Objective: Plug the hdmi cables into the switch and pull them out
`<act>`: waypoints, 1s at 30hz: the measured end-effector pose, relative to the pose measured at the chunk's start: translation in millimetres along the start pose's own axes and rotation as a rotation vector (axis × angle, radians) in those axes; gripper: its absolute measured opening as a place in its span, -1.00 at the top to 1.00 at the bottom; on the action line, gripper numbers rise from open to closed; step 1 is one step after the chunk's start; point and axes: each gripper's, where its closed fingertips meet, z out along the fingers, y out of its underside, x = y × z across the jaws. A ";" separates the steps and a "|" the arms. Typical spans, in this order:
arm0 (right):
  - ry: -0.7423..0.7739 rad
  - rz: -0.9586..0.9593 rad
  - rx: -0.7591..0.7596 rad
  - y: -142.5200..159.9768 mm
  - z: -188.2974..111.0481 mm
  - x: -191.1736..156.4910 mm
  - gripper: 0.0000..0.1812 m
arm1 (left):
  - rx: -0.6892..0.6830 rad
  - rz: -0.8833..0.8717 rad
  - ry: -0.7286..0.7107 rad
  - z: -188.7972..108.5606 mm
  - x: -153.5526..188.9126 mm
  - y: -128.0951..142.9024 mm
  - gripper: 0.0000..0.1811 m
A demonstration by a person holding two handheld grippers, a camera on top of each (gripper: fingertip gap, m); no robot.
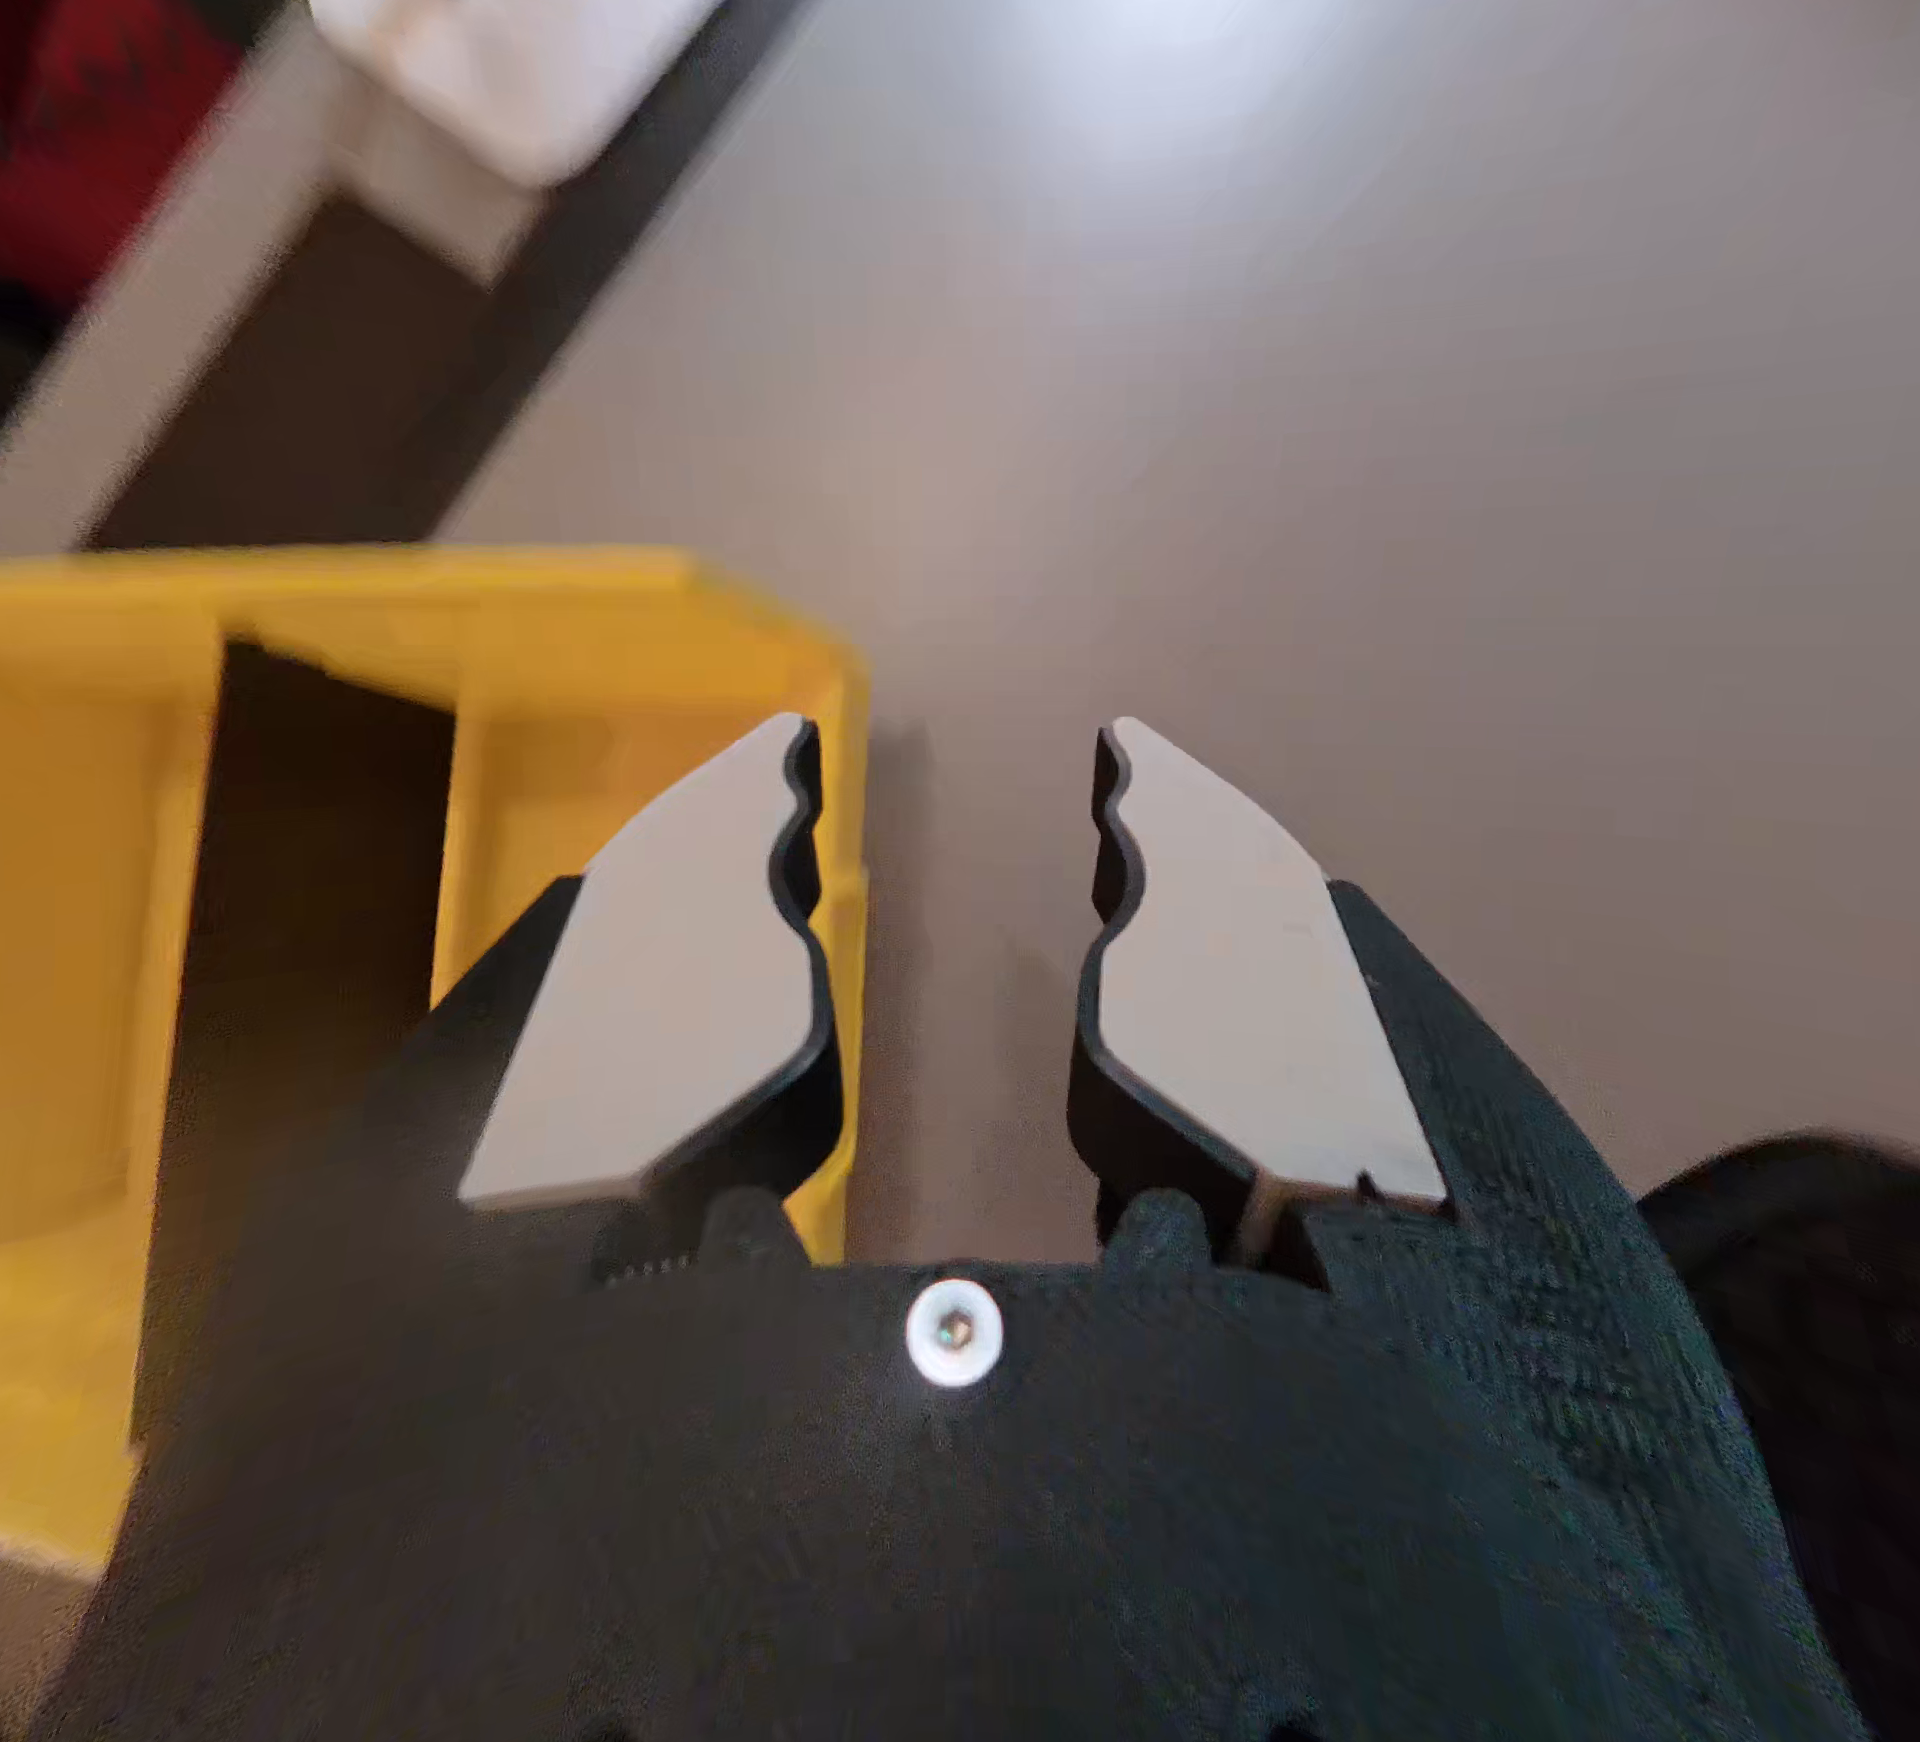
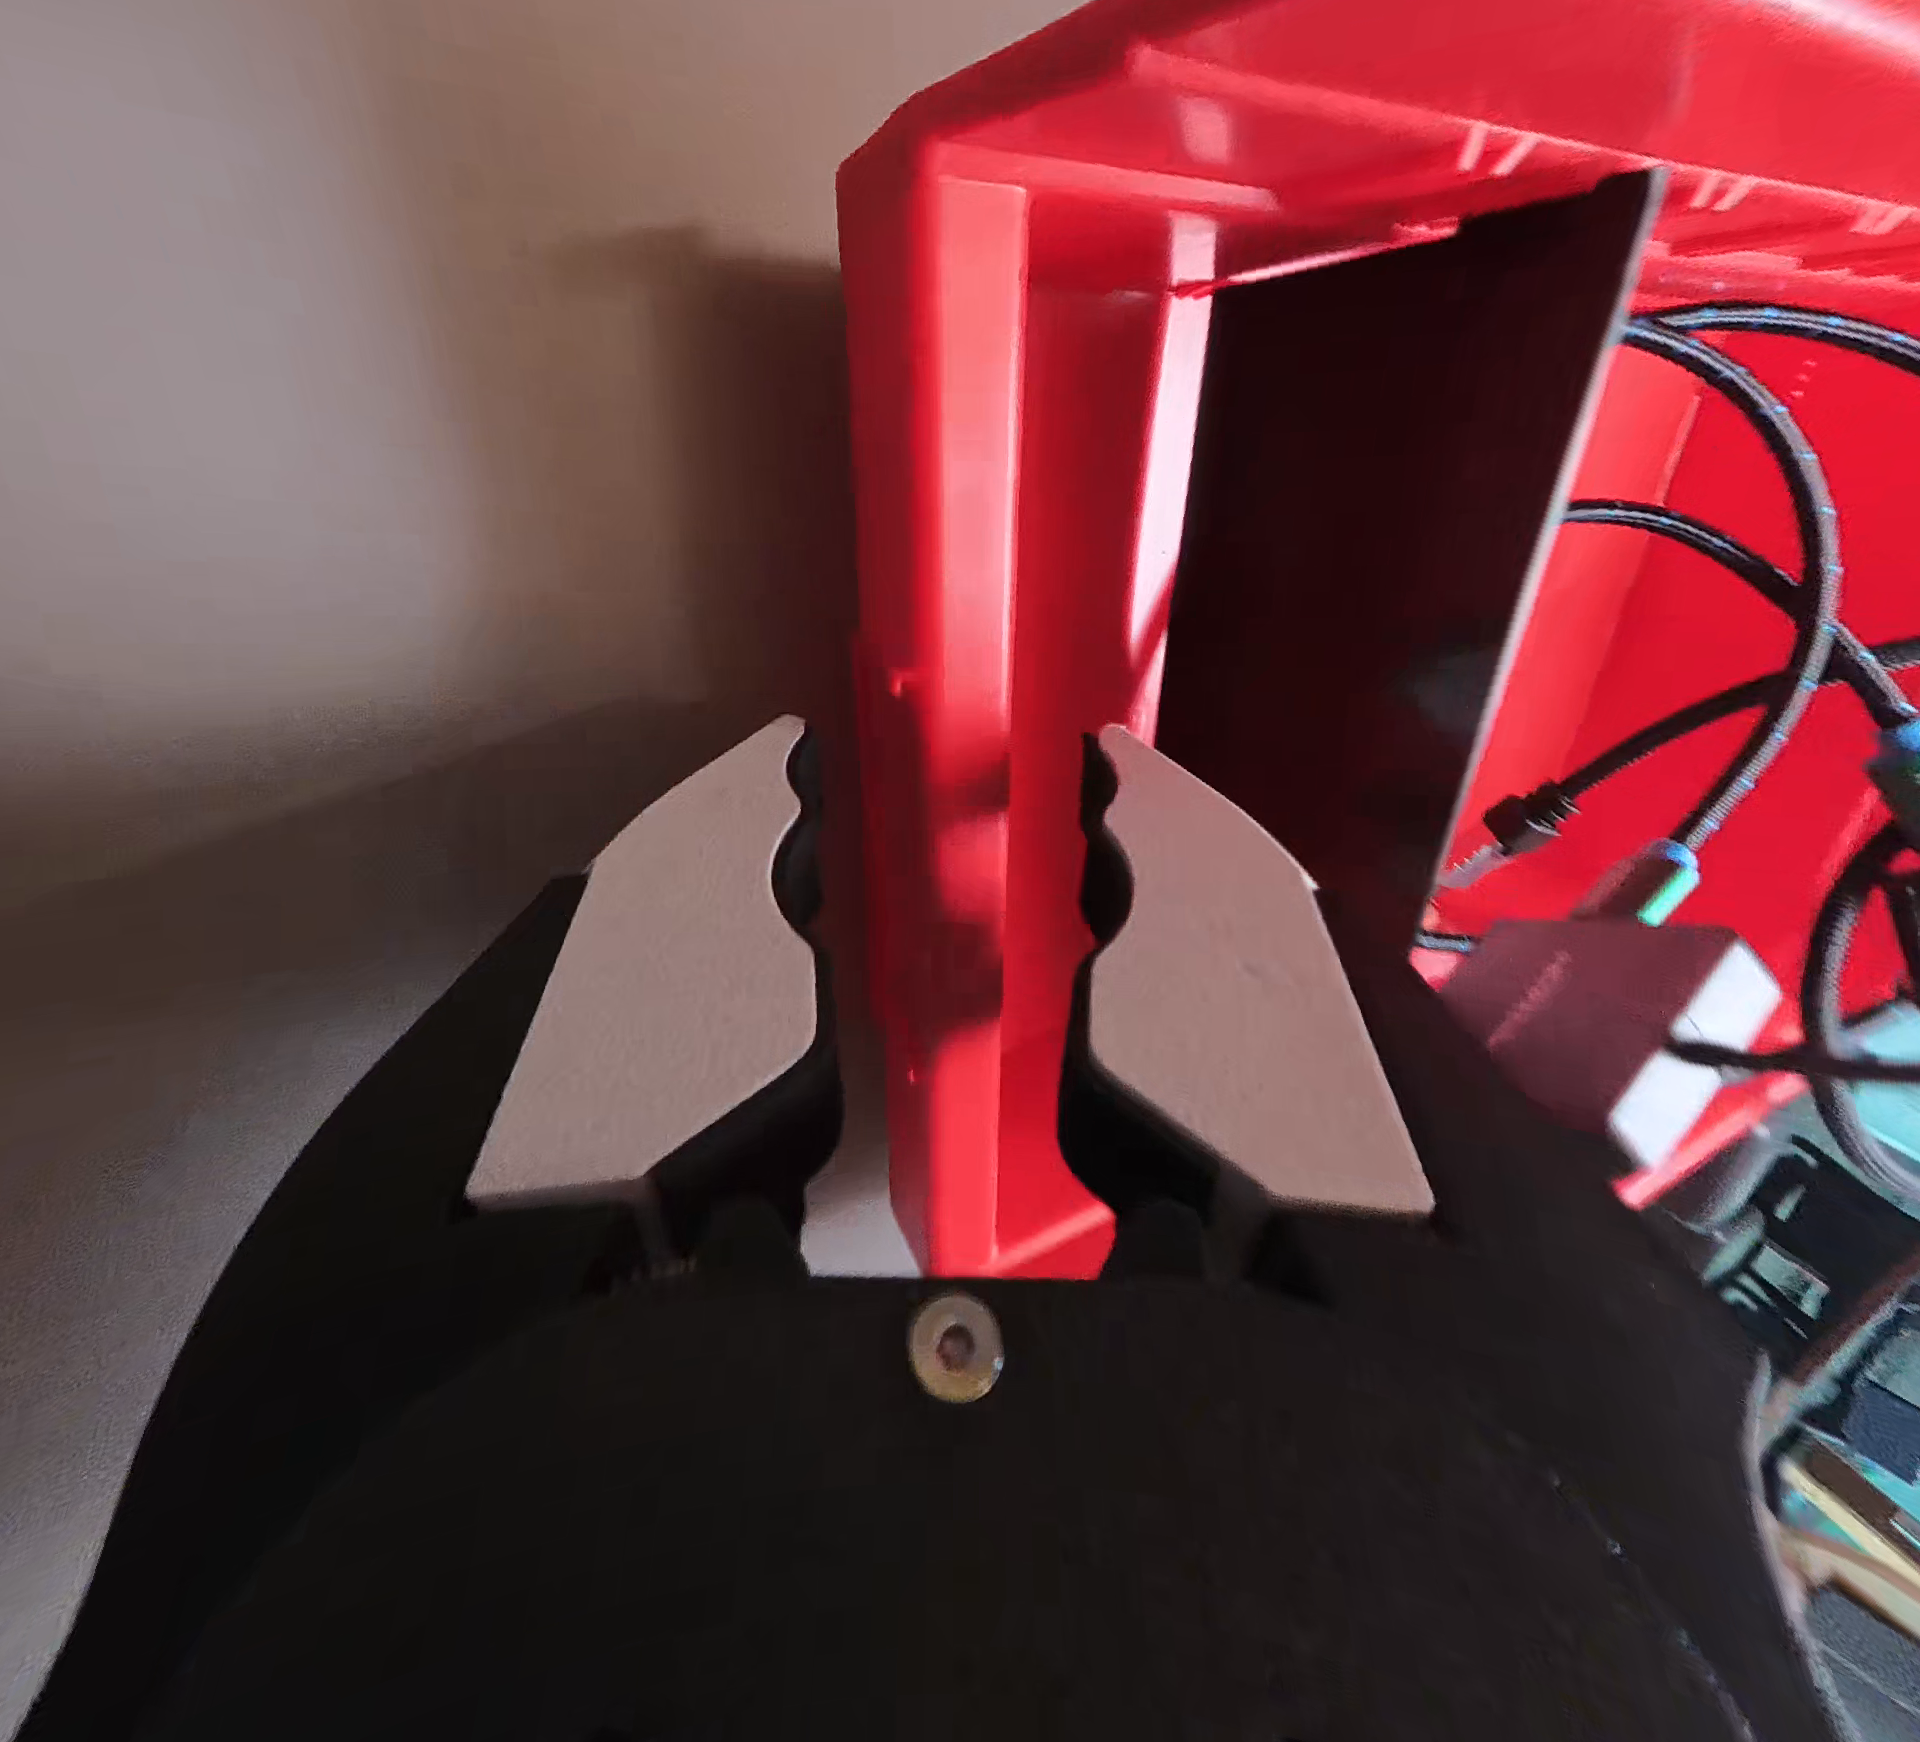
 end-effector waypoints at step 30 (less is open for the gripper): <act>0.041 -0.266 0.220 -80.4 -30.7 -105.6 0.65 | -0.211 0.512 0.026 92.6 62.2 23.2 0.68</act>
